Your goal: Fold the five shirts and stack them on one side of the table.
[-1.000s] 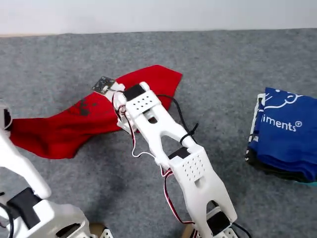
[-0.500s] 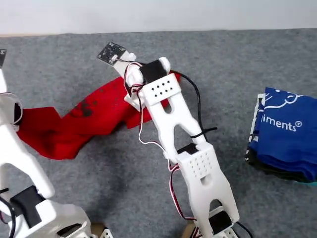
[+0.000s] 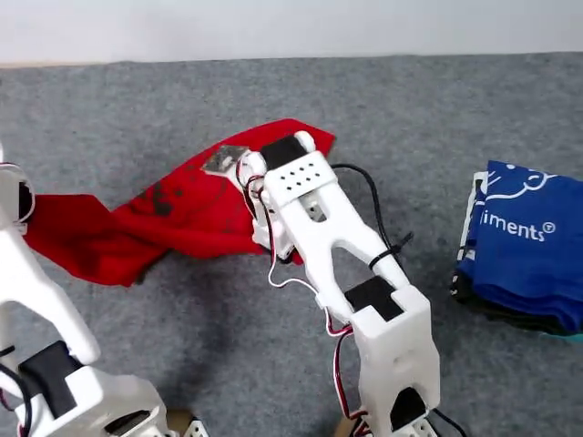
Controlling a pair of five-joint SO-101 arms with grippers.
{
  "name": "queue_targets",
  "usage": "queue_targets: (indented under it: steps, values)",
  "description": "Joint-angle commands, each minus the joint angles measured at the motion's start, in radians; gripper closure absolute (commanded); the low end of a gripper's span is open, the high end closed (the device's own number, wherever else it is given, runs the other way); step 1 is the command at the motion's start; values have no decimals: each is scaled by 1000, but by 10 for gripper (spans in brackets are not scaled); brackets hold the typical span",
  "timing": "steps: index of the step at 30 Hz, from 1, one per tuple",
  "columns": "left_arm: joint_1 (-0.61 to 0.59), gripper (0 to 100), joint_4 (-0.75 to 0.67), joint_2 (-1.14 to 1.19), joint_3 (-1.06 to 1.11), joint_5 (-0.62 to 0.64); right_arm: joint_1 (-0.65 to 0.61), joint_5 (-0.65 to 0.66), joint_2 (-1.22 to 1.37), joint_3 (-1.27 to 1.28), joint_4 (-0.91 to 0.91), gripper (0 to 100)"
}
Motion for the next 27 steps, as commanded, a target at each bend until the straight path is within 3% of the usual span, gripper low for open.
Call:
queue_targets:
  steps: [1,7,12,20,27]
  values:
    - [-2,995,8,-20,-30,0,-21,12,-85,3,38,988]
    - [-6,995,14,-20,-30,0,-28,58,-171,58,39,988]
    - [0,995,14,-14,-28,-11,-70,107,-96,95,33,979]
    - [0,995,14,-9,-28,-11,-81,-34,28,6,33,759]
    - [0,995,14,-9,-27,-11,-143,-32,79,-12,22,750]
